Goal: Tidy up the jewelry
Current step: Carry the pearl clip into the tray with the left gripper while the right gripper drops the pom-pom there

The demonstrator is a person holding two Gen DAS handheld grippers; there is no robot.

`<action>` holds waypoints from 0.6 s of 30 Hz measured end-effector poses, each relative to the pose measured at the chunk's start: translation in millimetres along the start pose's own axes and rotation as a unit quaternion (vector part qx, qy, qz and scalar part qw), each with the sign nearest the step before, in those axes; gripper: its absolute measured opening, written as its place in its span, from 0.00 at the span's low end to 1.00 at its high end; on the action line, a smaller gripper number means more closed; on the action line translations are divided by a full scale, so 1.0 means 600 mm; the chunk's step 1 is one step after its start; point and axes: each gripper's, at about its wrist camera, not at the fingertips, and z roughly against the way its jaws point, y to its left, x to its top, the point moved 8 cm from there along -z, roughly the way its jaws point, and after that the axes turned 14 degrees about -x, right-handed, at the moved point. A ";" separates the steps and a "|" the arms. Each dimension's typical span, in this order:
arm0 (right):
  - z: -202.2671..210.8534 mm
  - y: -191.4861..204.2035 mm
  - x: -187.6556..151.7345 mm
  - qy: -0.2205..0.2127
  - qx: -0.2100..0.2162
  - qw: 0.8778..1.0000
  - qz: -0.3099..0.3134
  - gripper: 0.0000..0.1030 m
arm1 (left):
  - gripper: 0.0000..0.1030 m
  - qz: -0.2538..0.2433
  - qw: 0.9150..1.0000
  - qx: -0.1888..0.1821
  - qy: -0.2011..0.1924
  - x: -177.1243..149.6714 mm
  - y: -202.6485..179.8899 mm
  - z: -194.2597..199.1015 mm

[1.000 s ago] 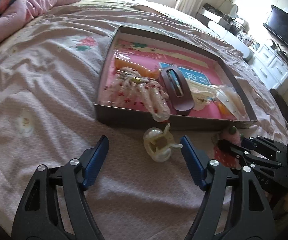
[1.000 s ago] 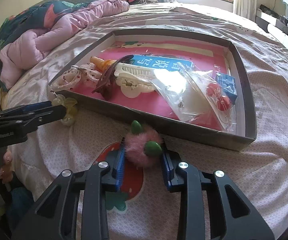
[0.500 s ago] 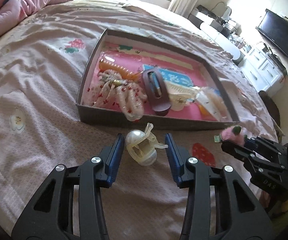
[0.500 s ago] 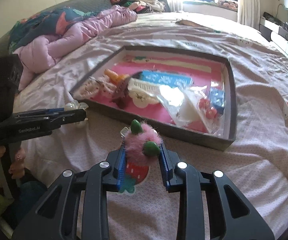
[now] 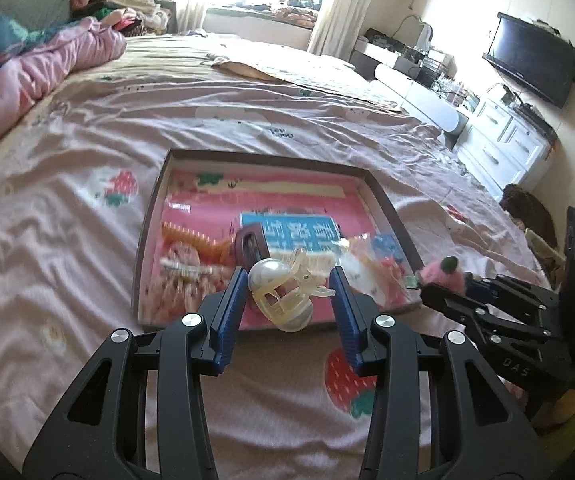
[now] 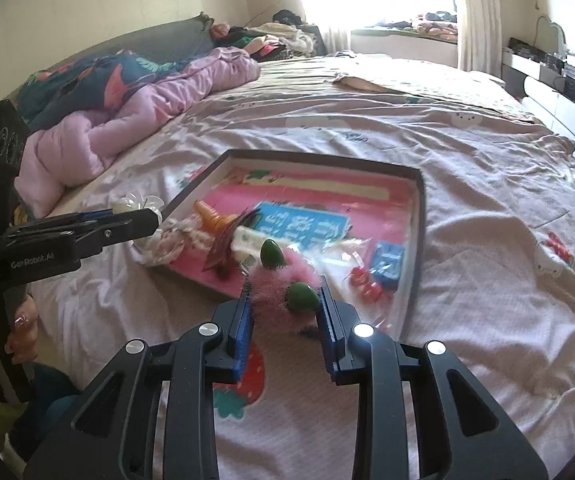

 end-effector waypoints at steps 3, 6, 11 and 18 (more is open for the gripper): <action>-0.012 -0.015 0.009 -0.001 -0.011 1.000 -0.005 0.27 | 0.33 -0.007 1.000 0.012 0.001 0.017 0.006 -0.015; -0.032 -0.030 0.021 -0.001 -0.026 1.000 -0.012 0.27 | 0.33 -0.009 1.000 0.020 0.005 0.026 0.019 -0.029; -0.063 -0.047 0.034 0.006 -0.039 0.999 -0.021 0.27 | 0.33 -0.009 0.999 0.032 0.014 0.030 0.039 -0.053; -0.104 -0.036 0.040 0.019 -0.039 0.999 -0.013 0.27 | 0.33 0.002 0.998 0.048 0.028 0.027 0.074 -0.081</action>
